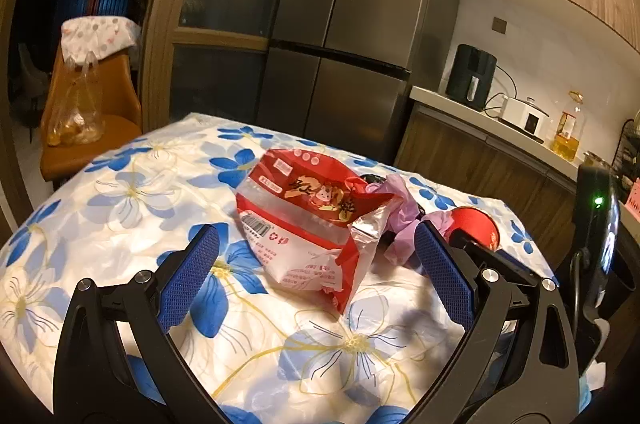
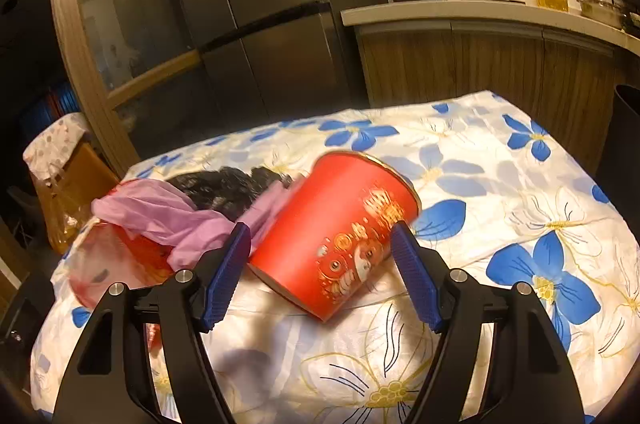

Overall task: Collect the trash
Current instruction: 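Grasp the red-white printed bag with the left tool while the right tool grasps the red cup, then carry the printed bag and red cup over the black bin with both tools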

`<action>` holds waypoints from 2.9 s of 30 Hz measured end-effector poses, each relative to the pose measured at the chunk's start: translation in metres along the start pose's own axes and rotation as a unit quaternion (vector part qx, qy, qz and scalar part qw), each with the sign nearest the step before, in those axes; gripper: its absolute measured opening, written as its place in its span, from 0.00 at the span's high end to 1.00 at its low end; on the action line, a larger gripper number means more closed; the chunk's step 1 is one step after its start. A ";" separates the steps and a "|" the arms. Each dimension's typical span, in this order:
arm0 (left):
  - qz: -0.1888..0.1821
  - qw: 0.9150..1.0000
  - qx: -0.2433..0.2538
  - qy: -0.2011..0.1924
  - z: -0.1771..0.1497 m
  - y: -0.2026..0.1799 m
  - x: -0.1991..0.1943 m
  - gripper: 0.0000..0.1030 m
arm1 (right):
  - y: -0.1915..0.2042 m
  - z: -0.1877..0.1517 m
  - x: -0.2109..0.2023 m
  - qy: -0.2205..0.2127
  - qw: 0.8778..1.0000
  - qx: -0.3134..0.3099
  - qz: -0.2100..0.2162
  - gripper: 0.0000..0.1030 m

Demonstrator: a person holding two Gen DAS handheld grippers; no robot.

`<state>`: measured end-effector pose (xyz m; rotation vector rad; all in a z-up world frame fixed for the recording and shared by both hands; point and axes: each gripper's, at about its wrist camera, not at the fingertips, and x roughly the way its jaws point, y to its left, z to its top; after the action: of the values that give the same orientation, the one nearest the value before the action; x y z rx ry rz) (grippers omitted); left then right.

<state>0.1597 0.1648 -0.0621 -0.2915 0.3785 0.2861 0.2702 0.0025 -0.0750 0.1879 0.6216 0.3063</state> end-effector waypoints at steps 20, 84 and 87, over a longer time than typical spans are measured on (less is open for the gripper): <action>-0.066 0.994 0.010 0.081 -0.005 -0.008 0.042 0.73 | -0.016 0.006 -0.003 0.004 1.000 -0.025 0.008 0.34; -0.166 0.982 0.085 0.014 -0.005 -0.145 -0.071 0.95 | -0.125 0.011 -0.177 -0.120 0.992 0.020 -0.018 0.47; -0.179 0.979 0.098 0.015 -0.008 -0.166 -0.071 0.95 | -0.137 0.013 -0.186 -0.128 0.991 0.026 -0.031 0.47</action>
<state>0.1483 -0.0059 -0.0038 -0.1653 0.3735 -0.1105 0.1660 -0.1897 -0.0001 0.2530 0.3804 0.2022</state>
